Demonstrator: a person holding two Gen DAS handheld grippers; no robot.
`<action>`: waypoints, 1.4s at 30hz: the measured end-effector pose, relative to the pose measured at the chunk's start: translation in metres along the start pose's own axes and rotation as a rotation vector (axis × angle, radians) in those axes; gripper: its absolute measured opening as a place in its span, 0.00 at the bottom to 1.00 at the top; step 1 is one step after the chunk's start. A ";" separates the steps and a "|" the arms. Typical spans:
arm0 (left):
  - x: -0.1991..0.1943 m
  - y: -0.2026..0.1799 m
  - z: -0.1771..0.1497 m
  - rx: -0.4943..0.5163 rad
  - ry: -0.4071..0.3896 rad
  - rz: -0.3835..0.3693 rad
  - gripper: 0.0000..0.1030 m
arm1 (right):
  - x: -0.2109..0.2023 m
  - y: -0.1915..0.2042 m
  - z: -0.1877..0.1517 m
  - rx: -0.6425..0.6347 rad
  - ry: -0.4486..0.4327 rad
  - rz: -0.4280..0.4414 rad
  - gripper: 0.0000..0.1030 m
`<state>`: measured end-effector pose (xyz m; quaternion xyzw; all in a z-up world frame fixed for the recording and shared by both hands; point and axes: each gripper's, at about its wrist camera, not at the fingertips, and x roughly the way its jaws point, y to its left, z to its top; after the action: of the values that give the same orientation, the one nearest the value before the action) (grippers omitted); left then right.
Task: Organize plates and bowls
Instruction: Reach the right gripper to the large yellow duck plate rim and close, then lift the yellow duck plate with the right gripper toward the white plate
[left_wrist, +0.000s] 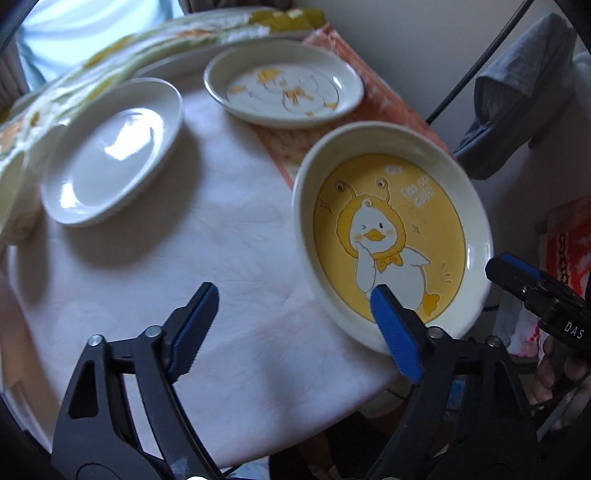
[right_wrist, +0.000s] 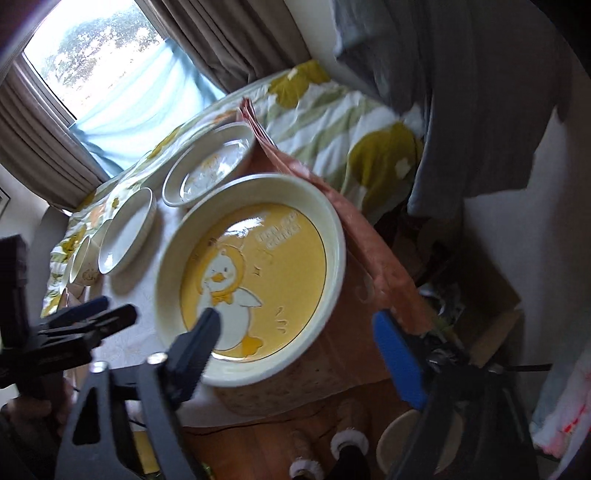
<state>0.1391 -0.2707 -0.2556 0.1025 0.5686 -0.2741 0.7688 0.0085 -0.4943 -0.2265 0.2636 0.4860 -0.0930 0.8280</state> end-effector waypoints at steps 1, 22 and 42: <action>0.007 -0.002 0.002 -0.003 0.014 -0.011 0.73 | 0.004 -0.005 0.003 0.007 0.007 0.010 0.63; 0.044 -0.018 0.039 -0.018 0.041 -0.004 0.20 | 0.047 -0.017 0.047 -0.175 0.040 0.007 0.13; -0.019 0.022 0.016 -0.160 -0.108 0.124 0.20 | 0.038 0.059 0.049 -0.460 0.003 0.017 0.14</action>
<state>0.1597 -0.2546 -0.2365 0.0609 0.5388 -0.1847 0.8197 0.0895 -0.4664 -0.2195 0.0719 0.4933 0.0275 0.8664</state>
